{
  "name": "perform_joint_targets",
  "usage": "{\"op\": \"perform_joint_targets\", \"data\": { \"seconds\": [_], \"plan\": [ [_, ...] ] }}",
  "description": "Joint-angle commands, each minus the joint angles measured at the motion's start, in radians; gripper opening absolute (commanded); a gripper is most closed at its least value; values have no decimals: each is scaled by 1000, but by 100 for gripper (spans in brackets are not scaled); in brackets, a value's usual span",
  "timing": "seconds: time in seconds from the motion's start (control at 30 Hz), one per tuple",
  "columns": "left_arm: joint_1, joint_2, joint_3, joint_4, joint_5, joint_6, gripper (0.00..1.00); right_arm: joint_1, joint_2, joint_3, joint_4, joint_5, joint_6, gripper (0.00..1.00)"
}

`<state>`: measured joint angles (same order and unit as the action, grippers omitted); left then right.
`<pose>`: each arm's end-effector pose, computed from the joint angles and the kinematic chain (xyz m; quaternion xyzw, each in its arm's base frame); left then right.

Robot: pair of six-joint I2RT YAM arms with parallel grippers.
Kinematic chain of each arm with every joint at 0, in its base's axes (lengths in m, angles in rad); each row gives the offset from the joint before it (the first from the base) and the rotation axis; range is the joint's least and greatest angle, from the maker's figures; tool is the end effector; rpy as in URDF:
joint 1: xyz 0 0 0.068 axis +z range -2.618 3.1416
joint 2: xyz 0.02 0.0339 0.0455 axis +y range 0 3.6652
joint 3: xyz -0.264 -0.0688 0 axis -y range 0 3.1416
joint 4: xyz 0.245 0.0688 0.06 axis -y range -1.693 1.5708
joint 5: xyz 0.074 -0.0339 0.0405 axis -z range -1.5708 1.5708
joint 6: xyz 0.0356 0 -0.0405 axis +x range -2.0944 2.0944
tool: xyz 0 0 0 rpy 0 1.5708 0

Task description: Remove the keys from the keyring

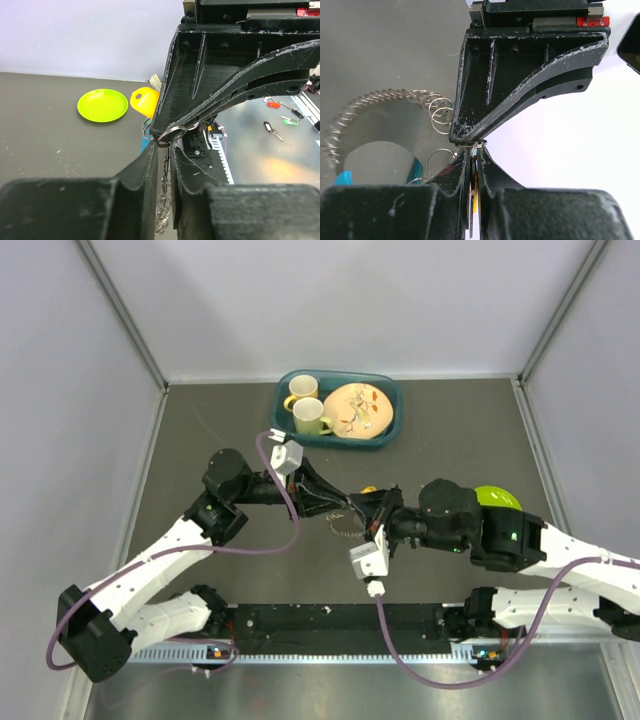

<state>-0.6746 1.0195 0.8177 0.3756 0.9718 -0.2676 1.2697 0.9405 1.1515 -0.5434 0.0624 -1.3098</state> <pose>0.1585 -0.1644 0.3643 0.4652 0.4846 -0.5749 0.4671 0.0599 0.1855 0.4010 -0.7770 0.2432 -0.0370 0.5795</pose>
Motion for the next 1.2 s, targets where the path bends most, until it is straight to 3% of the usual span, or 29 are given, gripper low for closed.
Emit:
{"op": "perform_joint_targets", "data": {
  "seconds": [0.0,0.1,0.37,0.6,0.7,0.87,0.97,1.17],
  "plan": [
    [-10,-27,-5,71,85,-21,12,5,-23,-12,65,37,15,0],
    [-11,-30,0,62,77,-22,0,7,-25,-18,65,56,20,0],
    [-10,-18,-8,92,53,-104,0,5,-45,-36,65,91,37,0],
    [9,-10,-86,357,24,-309,0,5,-62,-61,65,91,52,0],
    [9,8,-81,338,37,-320,0,7,-71,-62,65,77,63,0],
    [10,-33,-43,84,35,-101,35,5,-78,-47,62,54,63,0],
    [9,-73,-2,-78,8,63,41,5,-80,-44,53,30,61,0],
    [9,-53,69,-173,31,160,50,5,-74,-30,31,-13,60,0]
  ]
}}
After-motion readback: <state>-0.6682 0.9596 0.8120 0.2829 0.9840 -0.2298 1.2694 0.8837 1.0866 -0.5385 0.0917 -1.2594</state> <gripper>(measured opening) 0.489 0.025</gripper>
